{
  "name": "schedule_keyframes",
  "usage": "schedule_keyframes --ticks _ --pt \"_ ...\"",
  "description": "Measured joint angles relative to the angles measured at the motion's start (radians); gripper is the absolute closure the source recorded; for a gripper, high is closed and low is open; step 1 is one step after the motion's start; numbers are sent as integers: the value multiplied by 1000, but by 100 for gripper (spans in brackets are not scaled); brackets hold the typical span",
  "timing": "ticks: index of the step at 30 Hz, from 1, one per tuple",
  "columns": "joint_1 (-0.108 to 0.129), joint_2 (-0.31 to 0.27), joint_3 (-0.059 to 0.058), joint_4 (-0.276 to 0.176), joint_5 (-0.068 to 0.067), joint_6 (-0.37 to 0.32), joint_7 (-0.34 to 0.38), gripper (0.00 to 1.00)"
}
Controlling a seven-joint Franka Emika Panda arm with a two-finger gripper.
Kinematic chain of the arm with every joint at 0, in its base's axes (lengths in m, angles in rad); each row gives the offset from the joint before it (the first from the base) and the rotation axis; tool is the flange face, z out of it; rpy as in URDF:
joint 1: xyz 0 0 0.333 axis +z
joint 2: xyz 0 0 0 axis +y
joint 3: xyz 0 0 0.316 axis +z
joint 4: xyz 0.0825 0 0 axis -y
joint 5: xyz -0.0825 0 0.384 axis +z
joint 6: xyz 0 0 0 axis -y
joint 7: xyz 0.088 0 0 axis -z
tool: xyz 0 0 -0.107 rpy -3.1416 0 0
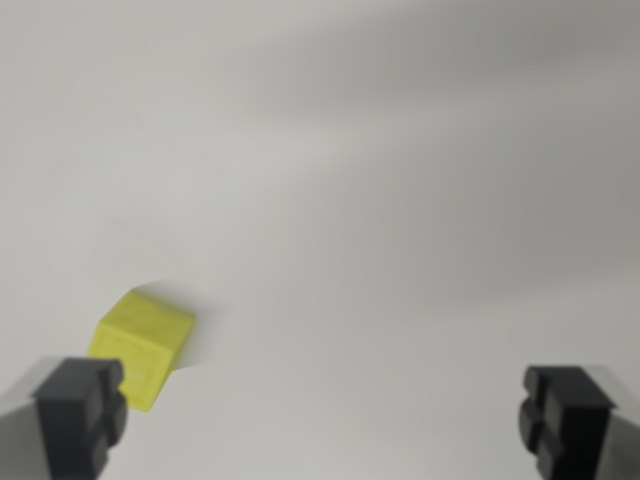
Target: Pick yellow cube
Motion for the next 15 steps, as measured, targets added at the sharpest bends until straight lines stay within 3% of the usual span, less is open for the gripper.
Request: schedule_keyframes --ticks 15 --pt "43 10 0 -58 -1 71 99 0"
